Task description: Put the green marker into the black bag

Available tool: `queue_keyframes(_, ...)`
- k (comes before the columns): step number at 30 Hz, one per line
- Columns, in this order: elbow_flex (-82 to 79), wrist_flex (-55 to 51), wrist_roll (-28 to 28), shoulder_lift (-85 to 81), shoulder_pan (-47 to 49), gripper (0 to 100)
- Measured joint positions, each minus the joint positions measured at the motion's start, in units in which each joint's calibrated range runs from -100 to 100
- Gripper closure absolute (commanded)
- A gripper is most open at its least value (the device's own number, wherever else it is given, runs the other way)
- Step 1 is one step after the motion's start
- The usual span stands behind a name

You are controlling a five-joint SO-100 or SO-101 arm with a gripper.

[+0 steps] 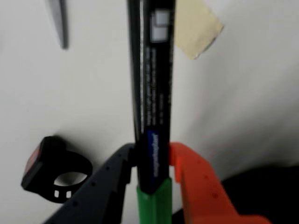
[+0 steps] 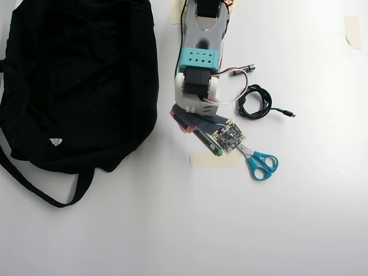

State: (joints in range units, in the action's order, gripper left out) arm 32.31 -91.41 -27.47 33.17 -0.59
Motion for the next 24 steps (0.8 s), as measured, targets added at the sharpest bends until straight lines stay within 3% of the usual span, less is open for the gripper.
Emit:
queue_keyframes(5,1.3,-0.9,2.5,0.0,0.2,98)
queue_keyframes(20,1.4,-0.9,21.9,0.0,2.3,98)
queue_keyframes(24,1.4,-0.9,24.4,0.0,2.7,98)
